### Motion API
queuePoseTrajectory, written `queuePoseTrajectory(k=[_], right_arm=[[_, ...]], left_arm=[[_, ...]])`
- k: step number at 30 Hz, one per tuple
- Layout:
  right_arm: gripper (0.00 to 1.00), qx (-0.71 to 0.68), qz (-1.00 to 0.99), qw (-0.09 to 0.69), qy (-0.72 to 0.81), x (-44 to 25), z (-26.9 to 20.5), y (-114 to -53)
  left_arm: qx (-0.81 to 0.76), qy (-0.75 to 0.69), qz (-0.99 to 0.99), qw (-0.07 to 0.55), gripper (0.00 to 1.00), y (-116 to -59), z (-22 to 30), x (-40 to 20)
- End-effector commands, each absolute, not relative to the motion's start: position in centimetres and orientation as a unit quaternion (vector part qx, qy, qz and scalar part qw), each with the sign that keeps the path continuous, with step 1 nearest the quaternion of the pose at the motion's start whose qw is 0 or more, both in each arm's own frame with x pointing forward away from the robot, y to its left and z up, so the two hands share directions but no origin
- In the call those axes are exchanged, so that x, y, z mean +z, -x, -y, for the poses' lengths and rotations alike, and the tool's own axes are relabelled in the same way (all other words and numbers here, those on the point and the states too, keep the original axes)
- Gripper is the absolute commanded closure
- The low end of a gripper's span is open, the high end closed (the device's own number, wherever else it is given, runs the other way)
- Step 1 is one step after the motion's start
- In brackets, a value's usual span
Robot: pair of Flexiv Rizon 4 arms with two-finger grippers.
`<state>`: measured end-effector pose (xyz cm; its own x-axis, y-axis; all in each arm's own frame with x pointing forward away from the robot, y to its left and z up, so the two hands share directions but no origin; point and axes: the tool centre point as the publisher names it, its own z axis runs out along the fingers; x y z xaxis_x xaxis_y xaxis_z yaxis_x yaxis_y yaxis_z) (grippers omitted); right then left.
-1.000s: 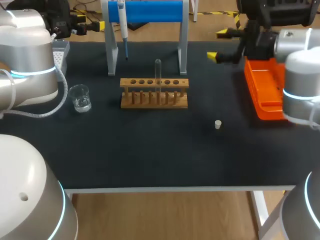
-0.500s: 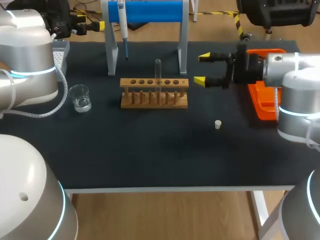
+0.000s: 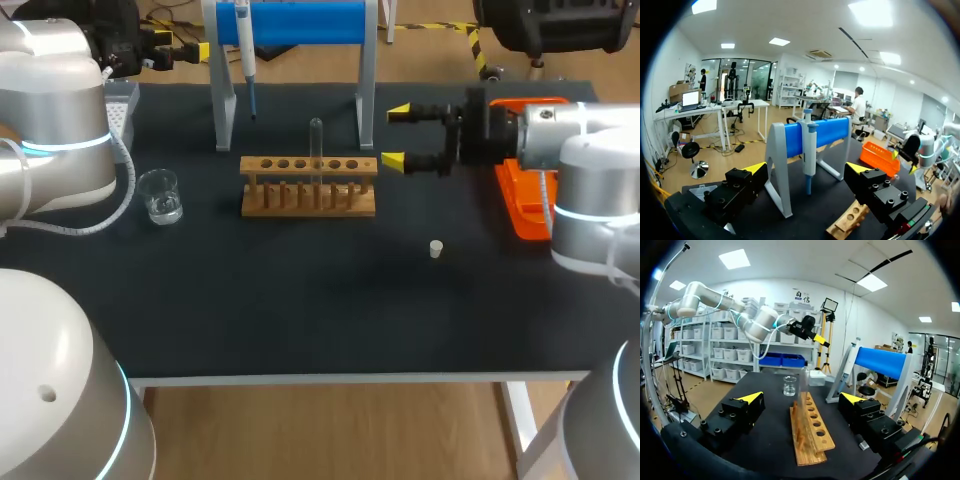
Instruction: Invert the test tube, pick up the pipette, mount the tip to pipette, aspirate from beaker and dispense into the tube, eject the tip, return the pipette, and cap with the stopper.
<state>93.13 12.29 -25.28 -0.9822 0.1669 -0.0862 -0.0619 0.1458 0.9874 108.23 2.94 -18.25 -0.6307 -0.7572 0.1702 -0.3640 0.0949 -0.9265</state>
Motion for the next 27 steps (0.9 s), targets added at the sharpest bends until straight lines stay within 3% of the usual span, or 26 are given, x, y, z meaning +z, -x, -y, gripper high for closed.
queuePoseTrajectory(k=[1,5,17,27], right_arm=[[0.0,0.653,-0.752,0.086,-0.034,-25.3,-12.2,-93.2],[0.0,0.653,-0.752,0.086,-0.034,-25.3,-12.2,-93.2],[0.0,0.653,-0.752,0.086,-0.034,-25.3,-12.2,-93.2],[0.0,0.653,-0.752,0.086,-0.034,-25.3,-12.2,-93.2]], left_arm=[[-0.547,0.39,-0.719,0.177,0.0,-108.4,-3.0,-18.2],[-0.547,0.39,-0.719,0.177,0.0,-108.4,-3.0,-18.2],[-0.552,0.302,-0.749,0.206,0.0,-100.4,0.8,-19.6],[-0.553,0.238,-0.777,0.187,0.0,-95.6,4.4,-22.6]])
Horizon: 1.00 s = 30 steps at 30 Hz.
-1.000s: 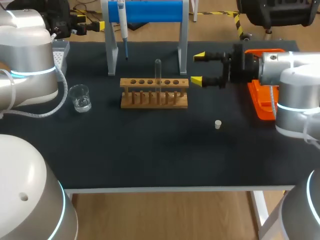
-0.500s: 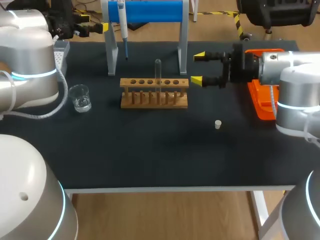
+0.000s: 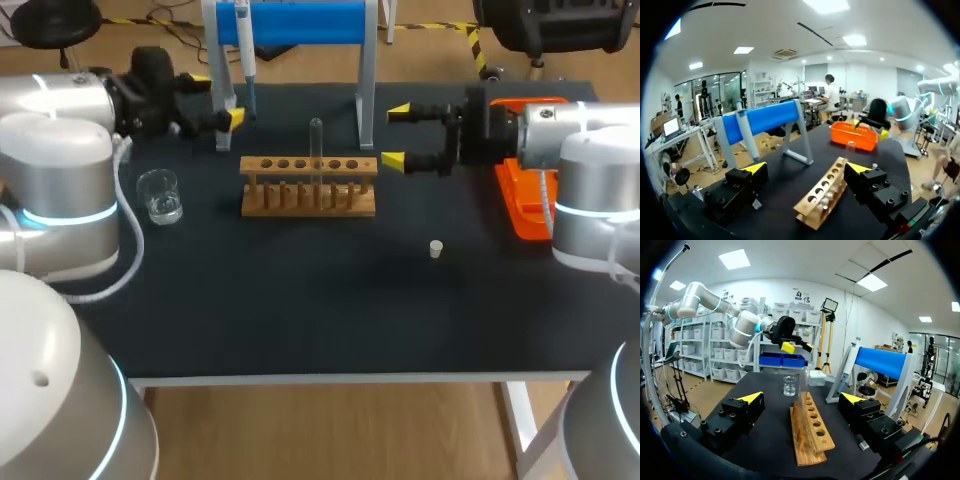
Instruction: Invert the test tube, pick up the pipette, mount the tip to pipette, aspirate from beaker and dispense into the tube, eject the tip, return the pipette, and cap with the stopper.
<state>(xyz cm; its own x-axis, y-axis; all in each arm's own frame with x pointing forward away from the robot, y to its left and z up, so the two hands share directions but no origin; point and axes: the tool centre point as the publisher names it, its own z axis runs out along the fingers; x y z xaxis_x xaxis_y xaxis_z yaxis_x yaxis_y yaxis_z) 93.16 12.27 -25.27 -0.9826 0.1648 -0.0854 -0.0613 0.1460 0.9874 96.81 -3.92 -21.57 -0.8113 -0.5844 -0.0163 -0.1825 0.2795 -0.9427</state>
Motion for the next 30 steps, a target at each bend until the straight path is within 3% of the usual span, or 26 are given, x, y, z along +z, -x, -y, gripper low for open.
queuePoseTrajectory(k=[1,30], right_arm=[[0.0,0.653,-0.752,0.086,-0.034,-25.3,-12.2,-93.2],[0.0,0.653,-0.752,0.086,-0.034,-25.3,-12.2,-93.2]], left_arm=[[-0.553,0.233,-0.778,0.186,0.0,-95.3,4.6,-22.9],[-0.526,0.221,-0.804,0.17,0.0,-94.5,6.6,-26.3]])
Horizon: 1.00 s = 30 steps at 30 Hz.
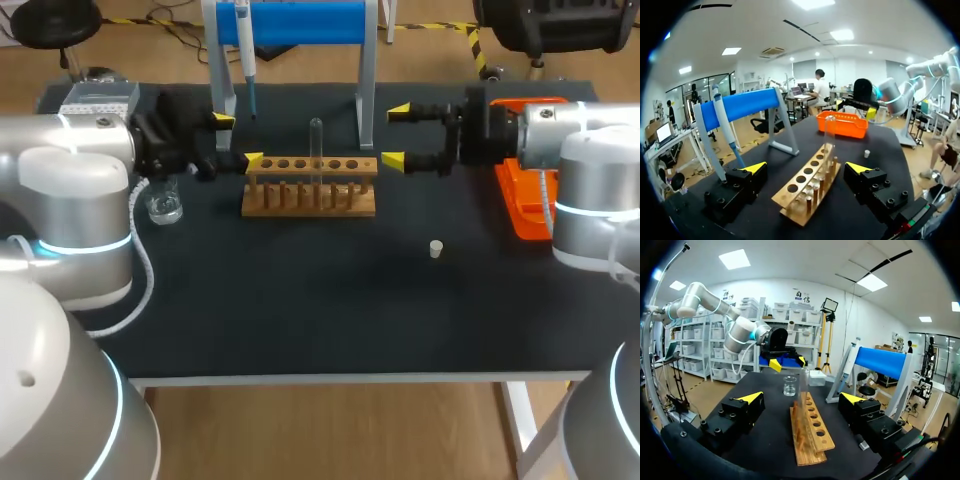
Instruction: Invert the test tube, pick up the pipette, mount the tip to pipette, aspirate from beaker and dispense into the tube, eject the tip, return the pipette, and cap with the stopper.
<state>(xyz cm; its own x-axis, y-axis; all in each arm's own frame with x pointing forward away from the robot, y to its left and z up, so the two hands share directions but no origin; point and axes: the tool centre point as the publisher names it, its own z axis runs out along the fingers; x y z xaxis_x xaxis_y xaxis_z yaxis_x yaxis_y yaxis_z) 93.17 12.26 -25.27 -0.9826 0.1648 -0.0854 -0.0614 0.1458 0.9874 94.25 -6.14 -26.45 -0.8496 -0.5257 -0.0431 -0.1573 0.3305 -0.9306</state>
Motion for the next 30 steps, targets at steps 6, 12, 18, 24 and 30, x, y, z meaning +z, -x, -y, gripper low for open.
queuePoseTrajectory(k=[6,12,18,24,30], right_arm=[[0.0,0.653,-0.752,0.086,-0.034,-25.3,-12.2,-93.2],[0.0,0.653,-0.753,0.082,-0.025,-25.1,-12.8,-93.3],[0.0,0.654,-0.754,0.062,0.013,-24.4,-15.0,-93.5],[0.0,0.659,-0.751,0.025,0.039,-24.0,-17.1,-94.2],[0.0,0.677,-0.734,-0.021,0.04,-24.1,-18.3,-94.7]], left_arm=[[-0.526,0.221,-0.804,0.17,0.0,-94.5,6.6,-26.3],[-0.526,0.221,-0.804,0.17,0.0,-94.5,6.6,-26.3],[-0.526,0.221,-0.804,0.17,0.0,-94.5,6.6,-26.3],[-0.526,0.221,-0.804,0.17,0.0,-94.5,6.6,-26.3],[-0.526,0.221,-0.804,0.17,0.0,-94.5,6.6,-26.3]])
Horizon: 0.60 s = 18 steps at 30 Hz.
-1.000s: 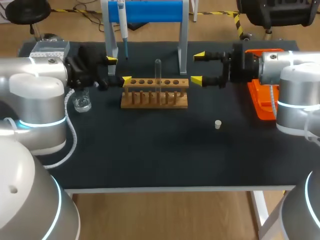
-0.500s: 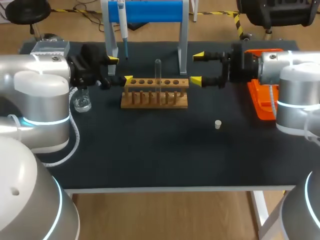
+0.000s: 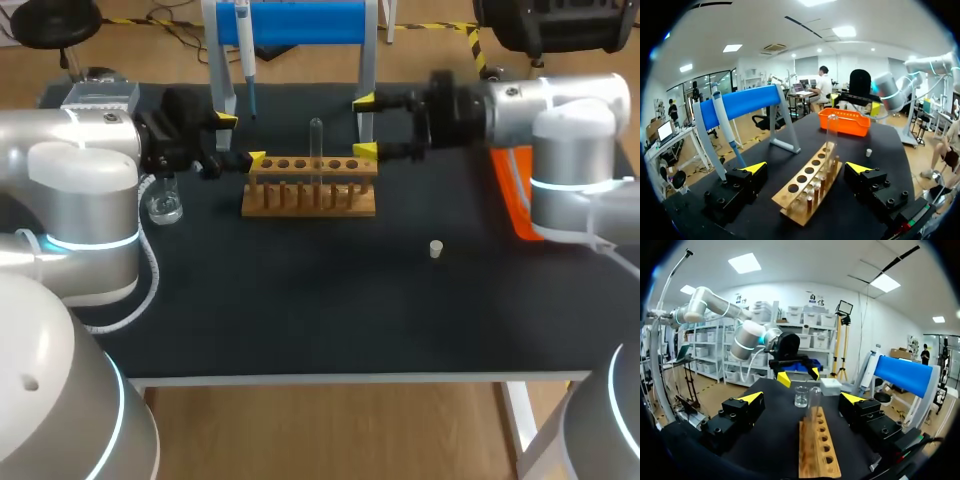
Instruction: Invert the test tube, pick up the pipette, mount the tip to pipette, aspirate from beaker and dispense into the tube, eject the tip, return the pipette, and cap with the stopper.
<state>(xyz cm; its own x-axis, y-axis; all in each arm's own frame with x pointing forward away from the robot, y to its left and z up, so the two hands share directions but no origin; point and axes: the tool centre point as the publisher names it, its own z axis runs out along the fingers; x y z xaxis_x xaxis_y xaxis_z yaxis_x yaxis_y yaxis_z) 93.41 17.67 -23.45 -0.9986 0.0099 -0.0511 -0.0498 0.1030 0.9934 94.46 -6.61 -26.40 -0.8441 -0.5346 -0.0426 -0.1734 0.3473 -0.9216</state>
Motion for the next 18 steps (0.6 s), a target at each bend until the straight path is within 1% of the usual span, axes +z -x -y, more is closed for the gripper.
queuePoseTrajectory(k=[1,10,18], right_arm=[[0.0,0.681,-0.73,-0.028,0.039,-24.1,-18.3,-94.6],[0.0,0.705,-0.704,-0.071,0.052,-24.8,-19.1,-95.1],[0.0,0.7,-0.707,-0.073,0.063,-26.0,-20.7,-96.0]], left_arm=[[-0.526,0.221,-0.804,0.17,0.0,-94.5,6.6,-26.3],[-0.526,0.221,-0.804,0.17,0.0,-94.5,6.6,-26.3],[-0.526,0.221,-0.804,0.17,0.0,-94.5,6.6,-26.3]])
